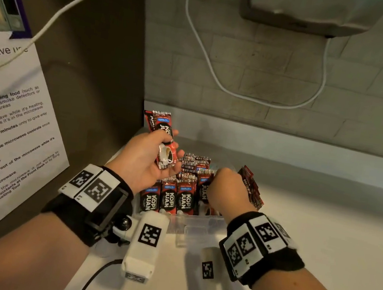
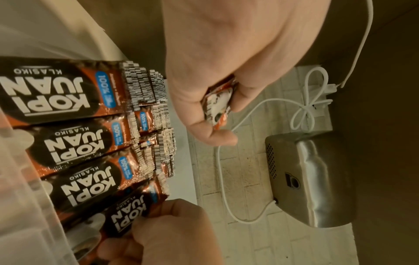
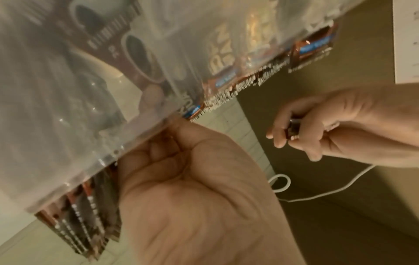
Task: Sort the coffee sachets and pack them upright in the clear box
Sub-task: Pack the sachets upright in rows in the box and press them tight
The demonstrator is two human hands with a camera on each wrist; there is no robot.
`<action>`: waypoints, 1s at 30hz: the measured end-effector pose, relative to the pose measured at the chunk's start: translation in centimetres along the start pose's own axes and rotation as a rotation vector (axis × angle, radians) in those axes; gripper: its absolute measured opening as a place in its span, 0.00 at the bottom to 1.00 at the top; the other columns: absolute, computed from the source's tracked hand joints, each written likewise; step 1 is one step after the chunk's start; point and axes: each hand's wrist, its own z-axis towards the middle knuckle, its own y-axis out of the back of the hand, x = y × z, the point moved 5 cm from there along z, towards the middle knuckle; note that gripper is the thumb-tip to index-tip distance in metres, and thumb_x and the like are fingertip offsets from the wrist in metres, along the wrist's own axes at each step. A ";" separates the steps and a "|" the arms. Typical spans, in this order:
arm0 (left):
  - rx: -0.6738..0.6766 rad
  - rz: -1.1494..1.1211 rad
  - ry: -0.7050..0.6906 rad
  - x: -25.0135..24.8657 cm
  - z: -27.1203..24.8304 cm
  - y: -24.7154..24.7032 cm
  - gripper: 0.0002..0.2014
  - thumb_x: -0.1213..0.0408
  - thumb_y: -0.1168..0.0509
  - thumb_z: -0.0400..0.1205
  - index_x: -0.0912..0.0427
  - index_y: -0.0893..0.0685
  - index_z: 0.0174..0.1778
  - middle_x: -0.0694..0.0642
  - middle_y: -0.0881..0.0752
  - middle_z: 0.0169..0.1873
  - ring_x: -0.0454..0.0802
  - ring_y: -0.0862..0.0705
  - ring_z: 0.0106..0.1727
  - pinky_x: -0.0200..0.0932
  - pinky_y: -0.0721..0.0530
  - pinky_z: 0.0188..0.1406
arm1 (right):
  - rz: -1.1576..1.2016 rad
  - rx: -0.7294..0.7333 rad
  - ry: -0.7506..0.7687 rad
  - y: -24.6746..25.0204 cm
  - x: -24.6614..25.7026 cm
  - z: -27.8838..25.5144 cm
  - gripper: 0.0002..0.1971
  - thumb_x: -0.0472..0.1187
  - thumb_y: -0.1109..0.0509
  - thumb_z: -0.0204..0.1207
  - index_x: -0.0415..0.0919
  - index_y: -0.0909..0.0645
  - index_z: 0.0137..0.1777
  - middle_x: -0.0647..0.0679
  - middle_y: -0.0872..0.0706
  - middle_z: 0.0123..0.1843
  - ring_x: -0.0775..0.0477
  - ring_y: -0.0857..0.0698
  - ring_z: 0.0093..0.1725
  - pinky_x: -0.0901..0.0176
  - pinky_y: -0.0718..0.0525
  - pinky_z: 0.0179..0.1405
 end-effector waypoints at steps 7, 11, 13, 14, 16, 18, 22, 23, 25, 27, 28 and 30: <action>0.012 0.084 0.035 1.0 -0.1 0.4 0.09 0.68 0.38 0.85 0.66 0.20 0.58 0.59 0.11 0.35 0.49 0.10 0.34 0.42 0.15 0.23 | -0.036 0.052 -0.007 -0.6 -0.1 -0.5 0.07 0.32 0.38 0.80 0.35 0.22 0.54 0.40 0.15 0.54 0.40 0.14 0.52 0.57 0.20 0.43; 0.001 0.101 0.043 1.3 -0.1 0.3 0.06 0.71 0.39 0.84 0.60 0.22 0.56 0.65 0.12 0.47 0.56 0.11 0.46 0.46 0.12 0.24 | -0.073 0.076 0.001 -0.5 0.1 -0.7 0.04 0.33 0.37 0.79 0.37 0.23 0.51 0.41 0.15 0.54 0.40 0.15 0.53 0.55 0.18 0.47; 0.007 0.115 0.030 1.2 -0.2 0.2 0.05 0.72 0.37 0.84 0.58 0.20 0.51 0.65 0.13 0.48 0.58 0.12 0.47 0.49 0.11 0.25 | -0.097 0.078 0.001 -0.4 0.2 -0.6 0.06 0.34 0.37 0.79 0.35 0.22 0.53 0.41 0.15 0.52 0.40 0.14 0.52 0.53 0.16 0.49; 0.013 0.118 0.022 1.1 -0.3 0.1 0.06 0.73 0.36 0.83 0.57 0.19 0.49 0.64 0.12 0.46 0.58 0.12 0.45 0.50 0.10 0.26 | -0.097 0.058 -0.001 -0.1 0.1 -0.4 0.07 0.34 0.36 0.79 0.34 0.22 0.55 0.41 0.16 0.49 0.40 0.14 0.49 0.54 0.14 0.48; 0.026 0.127 0.011 1.0 -0.3 0.0 0.06 0.73 0.34 0.82 0.58 0.18 0.50 0.63 0.12 0.45 0.57 0.11 0.43 0.49 0.11 0.25 | -0.004 -0.060 0.007 1.2 0.1 0.1 0.07 0.35 0.35 0.79 0.34 0.20 0.54 0.41 0.16 0.45 0.40 0.14 0.44 0.51 0.12 0.45; 0.052 0.144 -0.004 1.1 -0.2 -0.1 0.08 0.73 0.33 0.81 0.58 0.17 0.53 0.62 0.11 0.46 0.56 0.11 0.43 0.46 0.12 0.25 | 0.298 -0.165 0.053 3.0 0.5 0.0 0.09 0.38 0.36 0.80 0.33 0.17 0.51 0.39 0.13 0.44 0.42 0.15 0.36 0.50 0.13 0.37; 0.120 0.183 -0.033 1.5 -0.2 -0.9 0.08 0.74 0.32 0.79 0.56 0.17 0.48 0.56 0.10 0.36 0.50 0.10 0.34 0.45 0.13 0.24 | 0.958 -0.021 0.086 4.8 2.2 -1.5 0.08 0.39 0.31 0.79 0.34 0.21 0.41 0.44 0.19 0.30 0.57 0.27 0.14 0.69 0.33 0.13; 0.140 0.192 -0.034 1.6 -0.3 -1.2 0.08 0.74 0.32 0.79 0.56 0.18 0.47 0.55 0.10 0.34 0.50 0.10 0.33 0.46 0.13 0.24 | 0.993 0.005 0.105 4.9 2.6 -1.8 0.07 0.34 0.31 0.78 0.35 0.22 0.39 0.46 0.22 0.27 0.60 0.28 0.13 0.70 0.35 0.11; 0.160 0.197 -0.029 1.8 -0.4 -1.6 0.06 0.72 0.32 0.80 0.56 0.18 0.47 0.55 0.11 0.35 0.50 0.10 0.33 0.46 0.12 0.25 | 1.007 0.010 0.127 5.0 2.9 -1.8 0.09 0.27 0.31 0.77 0.35 0.24 0.36 0.46 0.24 0.25 0.62 0.28 0.12 0.72 0.34 0.11; 0.150 0.164 -0.014 1.7 -0.5 -1.5 0.02 0.66 0.34 0.83 0.58 0.16 0.48 0.56 0.13 0.40 0.51 0.11 0.34 0.47 0.12 0.25 | 1.050 -0.039 0.095 5.2 2.4 -1.5 0.11 0.25 0.32 0.76 0.36 0.24 0.34 0.45 0.22 0.26 0.62 0.27 0.13 0.72 0.33 0.12; 0.135 0.136 -0.010 1.5 -0.5 -1.3 0.06 0.63 0.36 0.84 0.59 0.15 0.48 0.57 0.14 0.42 0.51 0.11 0.36 0.49 0.12 0.26 | 1.072 -0.083 0.061 5.3 1.8 -1.1 0.11 0.25 0.32 0.76 0.37 0.23 0.34 0.44 0.20 0.27 0.60 0.24 0.15 0.71 0.31 0.13; 0.091 0.090 -0.010 1.1 -0.2 -0.6 0.12 0.62 0.42 0.86 0.61 0.13 0.51 0.57 0.18 0.46 0.54 0.10 0.43 0.51 0.11 0.27 | 0.971 -0.190 -0.005 5.4 0.4 -0.5 0.10 0.26 0.33 0.76 0.38 0.22 0.35 0.40 0.16 0.32 0.52 0.19 0.23 0.63 0.23 0.20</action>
